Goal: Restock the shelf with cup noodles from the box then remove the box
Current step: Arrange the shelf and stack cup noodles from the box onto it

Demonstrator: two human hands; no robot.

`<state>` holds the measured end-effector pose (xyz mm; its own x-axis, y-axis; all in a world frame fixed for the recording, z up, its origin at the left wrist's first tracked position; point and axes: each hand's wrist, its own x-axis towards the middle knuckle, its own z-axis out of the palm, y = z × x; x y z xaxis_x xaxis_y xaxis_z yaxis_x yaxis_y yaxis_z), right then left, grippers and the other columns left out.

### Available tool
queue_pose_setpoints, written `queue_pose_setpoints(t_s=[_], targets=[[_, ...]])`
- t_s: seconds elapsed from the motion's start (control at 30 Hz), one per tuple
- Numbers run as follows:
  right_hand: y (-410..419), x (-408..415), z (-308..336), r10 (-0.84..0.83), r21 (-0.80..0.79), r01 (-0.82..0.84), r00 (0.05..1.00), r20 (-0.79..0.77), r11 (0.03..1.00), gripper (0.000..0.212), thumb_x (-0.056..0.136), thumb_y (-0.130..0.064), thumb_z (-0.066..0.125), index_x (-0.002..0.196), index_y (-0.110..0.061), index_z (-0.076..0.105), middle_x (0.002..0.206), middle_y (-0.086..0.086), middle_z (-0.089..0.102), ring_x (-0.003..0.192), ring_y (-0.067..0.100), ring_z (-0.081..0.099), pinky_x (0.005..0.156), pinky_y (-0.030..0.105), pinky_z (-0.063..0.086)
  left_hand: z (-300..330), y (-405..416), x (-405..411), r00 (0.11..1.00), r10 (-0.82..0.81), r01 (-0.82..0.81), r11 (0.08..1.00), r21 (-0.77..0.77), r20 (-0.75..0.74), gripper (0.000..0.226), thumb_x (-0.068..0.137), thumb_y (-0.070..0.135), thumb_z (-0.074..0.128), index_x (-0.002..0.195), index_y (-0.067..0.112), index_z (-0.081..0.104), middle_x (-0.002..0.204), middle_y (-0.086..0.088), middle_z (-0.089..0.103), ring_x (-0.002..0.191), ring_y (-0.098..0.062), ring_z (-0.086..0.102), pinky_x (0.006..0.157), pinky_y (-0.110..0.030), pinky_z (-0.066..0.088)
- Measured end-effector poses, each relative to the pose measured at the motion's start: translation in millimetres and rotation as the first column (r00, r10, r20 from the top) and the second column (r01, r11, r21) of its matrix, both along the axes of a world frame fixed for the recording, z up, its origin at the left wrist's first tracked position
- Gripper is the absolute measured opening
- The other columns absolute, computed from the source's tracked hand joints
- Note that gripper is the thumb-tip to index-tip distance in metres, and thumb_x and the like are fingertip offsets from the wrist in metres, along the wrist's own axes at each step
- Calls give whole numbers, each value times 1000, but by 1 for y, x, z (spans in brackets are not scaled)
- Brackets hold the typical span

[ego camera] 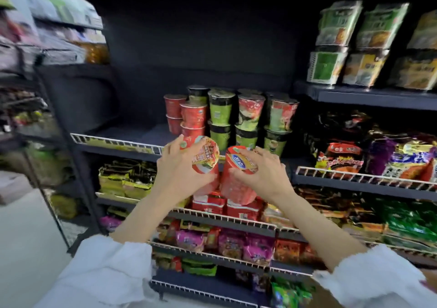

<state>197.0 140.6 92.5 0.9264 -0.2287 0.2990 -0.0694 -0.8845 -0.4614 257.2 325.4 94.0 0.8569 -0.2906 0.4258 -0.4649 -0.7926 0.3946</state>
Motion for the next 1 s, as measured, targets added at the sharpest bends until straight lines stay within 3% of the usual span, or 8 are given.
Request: queue_pose_setpoints(t_s=[0.23,0.3,0.43,0.53,0.67,0.87,1.0], targets=[[70,151,0,93,30,-96,990,108,995,61,76,-63,60,131,-39,51,142,0,44,132,23,37,109,46,31,1,68,128,976,204,-189,969,-156,81,84,69,57,70,142,35,35,154,-10,21,140,-30,18,109,-49,26],[84,196,-2,98,53,-107,984,152,993,62,72,-65,59,129,-38,54,136,-3,50,128,21,42,107,44,36,1,80,166,967,241,-230,965,-129,81,85,70,58,69,143,32,34,155,-8,19,139,-30,17,108,-51,28],[107,290,-4,112,19,-117,979,169,993,77,63,-76,39,126,-35,56,123,-4,59,118,22,51,99,46,41,6,97,242,944,311,-305,950,-74,109,88,70,62,67,144,28,33,154,-8,19,139,-29,17,108,-51,26],[120,355,-6,164,-63,-157,979,125,986,71,72,-71,48,129,-28,55,130,2,55,126,28,45,104,45,38,15,109,292,936,338,-339,941,-3,98,85,73,62,64,144,30,31,155,-7,18,139,-30,17,108,-50,25],[135,419,-15,180,-179,-168,982,56,970,63,78,-65,51,129,-28,53,128,2,53,125,29,42,102,47,36,17,120,350,935,332,-348,928,133,125,84,73,65,61,144,31,29,155,-9,18,139,-32,17,106,-51,27],[138,473,-43,88,-406,-133,988,-128,904,62,88,-60,42,140,-26,39,148,13,32,137,34,27,109,48,25,3,125,404,969,245,-242,958,153,-2,83,74,62,62,144,32,29,155,-8,17,140,-32,15,109,-51,23],[136,484,-60,3,-535,-56,995,-100,843,53,96,-51,34,142,-27,37,143,13,41,132,30,37,110,43,20,2,124,429,989,147,-143,981,128,-21,80,74,60,62,143,33,31,155,-8,18,140,-31,16,108,-51,24]])
